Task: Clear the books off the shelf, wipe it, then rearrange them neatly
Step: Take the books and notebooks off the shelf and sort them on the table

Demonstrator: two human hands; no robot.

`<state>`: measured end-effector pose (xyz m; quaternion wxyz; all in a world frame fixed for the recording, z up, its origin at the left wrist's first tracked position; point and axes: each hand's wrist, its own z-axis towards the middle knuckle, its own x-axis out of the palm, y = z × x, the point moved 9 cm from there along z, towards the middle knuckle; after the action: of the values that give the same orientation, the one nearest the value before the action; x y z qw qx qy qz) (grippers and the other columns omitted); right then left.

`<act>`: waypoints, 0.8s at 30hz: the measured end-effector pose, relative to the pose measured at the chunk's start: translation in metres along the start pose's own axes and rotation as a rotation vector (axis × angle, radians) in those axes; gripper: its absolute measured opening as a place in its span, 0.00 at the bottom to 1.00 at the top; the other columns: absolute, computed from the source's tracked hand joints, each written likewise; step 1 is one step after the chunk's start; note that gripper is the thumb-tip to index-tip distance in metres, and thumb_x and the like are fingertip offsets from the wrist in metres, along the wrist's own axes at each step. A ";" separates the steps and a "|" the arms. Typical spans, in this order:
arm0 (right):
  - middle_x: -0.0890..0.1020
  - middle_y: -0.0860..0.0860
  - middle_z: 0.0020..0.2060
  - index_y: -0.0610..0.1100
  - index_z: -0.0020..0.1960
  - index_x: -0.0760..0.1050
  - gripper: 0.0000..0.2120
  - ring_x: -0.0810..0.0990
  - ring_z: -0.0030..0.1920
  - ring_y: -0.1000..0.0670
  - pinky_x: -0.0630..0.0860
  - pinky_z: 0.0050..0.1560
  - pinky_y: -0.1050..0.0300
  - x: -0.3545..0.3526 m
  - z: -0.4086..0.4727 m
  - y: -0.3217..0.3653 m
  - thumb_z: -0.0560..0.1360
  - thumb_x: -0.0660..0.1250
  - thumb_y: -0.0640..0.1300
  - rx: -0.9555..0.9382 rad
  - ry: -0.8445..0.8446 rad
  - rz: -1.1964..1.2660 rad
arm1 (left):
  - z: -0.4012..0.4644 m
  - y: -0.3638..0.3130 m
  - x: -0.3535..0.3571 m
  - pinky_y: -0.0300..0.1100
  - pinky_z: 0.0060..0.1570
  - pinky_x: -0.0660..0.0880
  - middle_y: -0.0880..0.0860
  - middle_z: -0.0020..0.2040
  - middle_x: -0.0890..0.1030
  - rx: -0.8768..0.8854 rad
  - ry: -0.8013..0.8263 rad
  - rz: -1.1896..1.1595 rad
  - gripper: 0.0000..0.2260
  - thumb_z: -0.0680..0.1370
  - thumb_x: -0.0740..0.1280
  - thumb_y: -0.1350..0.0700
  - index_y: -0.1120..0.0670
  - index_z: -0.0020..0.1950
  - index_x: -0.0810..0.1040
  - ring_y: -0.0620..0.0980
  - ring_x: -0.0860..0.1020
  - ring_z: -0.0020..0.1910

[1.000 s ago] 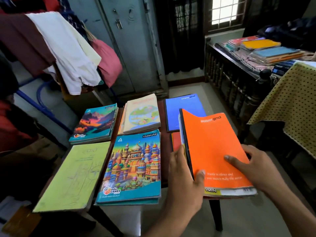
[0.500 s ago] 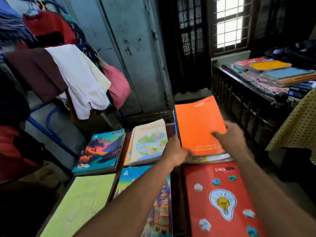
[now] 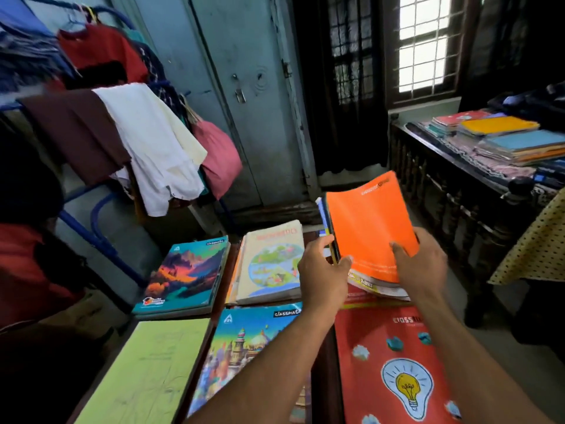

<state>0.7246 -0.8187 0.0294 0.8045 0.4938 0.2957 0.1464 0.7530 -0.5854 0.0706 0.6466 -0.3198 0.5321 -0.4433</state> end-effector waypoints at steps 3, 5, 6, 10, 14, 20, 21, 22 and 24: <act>0.82 0.46 0.48 0.41 0.59 0.78 0.14 0.81 0.51 0.43 0.70 0.45 0.60 -0.020 -0.012 0.041 0.75 0.73 0.41 0.036 -0.037 0.226 | -0.004 -0.011 -0.045 0.47 0.59 0.79 0.42 0.56 0.83 0.002 -0.063 -0.142 0.24 0.74 0.73 0.60 0.48 0.69 0.78 0.42 0.82 0.51; 0.81 0.48 0.49 0.40 0.61 0.77 0.17 0.80 0.49 0.48 0.72 0.40 0.66 -0.013 -0.034 0.076 0.75 0.75 0.41 0.046 0.068 0.356 | -0.019 -0.010 -0.097 0.45 0.61 0.79 0.44 0.57 0.84 -0.014 -0.127 -0.307 0.23 0.74 0.73 0.64 0.52 0.68 0.80 0.41 0.83 0.52; 0.81 0.48 0.51 0.41 0.62 0.75 0.19 0.80 0.49 0.49 0.75 0.43 0.66 -0.005 -0.049 0.095 0.74 0.76 0.42 0.034 0.142 0.415 | -0.029 -0.006 -0.126 0.46 0.62 0.78 0.47 0.58 0.85 -0.005 -0.146 -0.372 0.21 0.74 0.72 0.67 0.52 0.66 0.81 0.44 0.83 0.56; 0.79 0.56 0.47 0.46 0.59 0.67 0.24 0.80 0.43 0.57 0.78 0.44 0.60 0.068 -0.162 0.162 0.71 0.79 0.41 -0.041 0.543 0.471 | -0.095 0.044 -0.261 0.52 0.65 0.76 0.50 0.59 0.85 -0.062 -0.283 -0.351 0.20 0.77 0.66 0.72 0.51 0.62 0.83 0.53 0.82 0.61; 0.80 0.52 0.51 0.46 0.59 0.64 0.24 0.81 0.48 0.52 0.77 0.52 0.54 0.158 -0.272 0.205 0.73 0.77 0.44 -0.161 0.900 0.265 | -0.142 0.128 -0.360 0.45 0.66 0.73 0.51 0.62 0.82 -0.254 -0.457 -0.138 0.21 0.79 0.64 0.72 0.56 0.69 0.78 0.47 0.79 0.60; 0.80 0.42 0.60 0.42 0.64 0.69 0.28 0.80 0.59 0.40 0.78 0.54 0.48 0.214 -0.336 0.187 0.72 0.73 0.57 -0.439 1.224 -0.531 | -0.158 0.264 -0.402 0.54 0.58 0.78 0.47 0.56 0.85 -0.399 -0.362 0.442 0.23 0.68 0.59 0.55 0.38 0.59 0.79 0.54 0.82 0.57; 0.80 0.43 0.59 0.42 0.63 0.71 0.26 0.81 0.57 0.40 0.79 0.54 0.48 0.215 -0.336 0.188 0.72 0.73 0.56 -0.435 1.226 -0.519 | -0.156 0.265 -0.402 0.55 0.57 0.78 0.46 0.56 0.84 -0.397 -0.353 0.501 0.24 0.67 0.59 0.56 0.37 0.60 0.77 0.54 0.81 0.57; 0.82 0.44 0.56 0.42 0.61 0.73 0.24 0.82 0.55 0.41 0.80 0.53 0.48 0.215 -0.336 0.190 0.72 0.73 0.55 -0.437 1.240 -0.501 | -0.155 0.256 -0.402 0.55 0.57 0.77 0.47 0.57 0.84 -0.381 -0.357 0.558 0.24 0.68 0.60 0.58 0.38 0.60 0.77 0.54 0.80 0.57; 0.85 0.44 0.51 0.41 0.56 0.78 0.20 0.84 0.49 0.44 0.82 0.51 0.47 0.215 -0.337 0.190 0.71 0.74 0.54 -0.440 1.276 -0.475 | -0.162 0.207 -0.402 0.53 0.58 0.77 0.48 0.57 0.84 -0.311 -0.407 0.580 0.24 0.70 0.63 0.64 0.41 0.60 0.80 0.55 0.80 0.58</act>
<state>0.6944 -0.3774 0.0120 0.5658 0.0606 0.7718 0.2838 0.6272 -0.1256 0.0129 0.7814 -0.3318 0.5219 -0.0834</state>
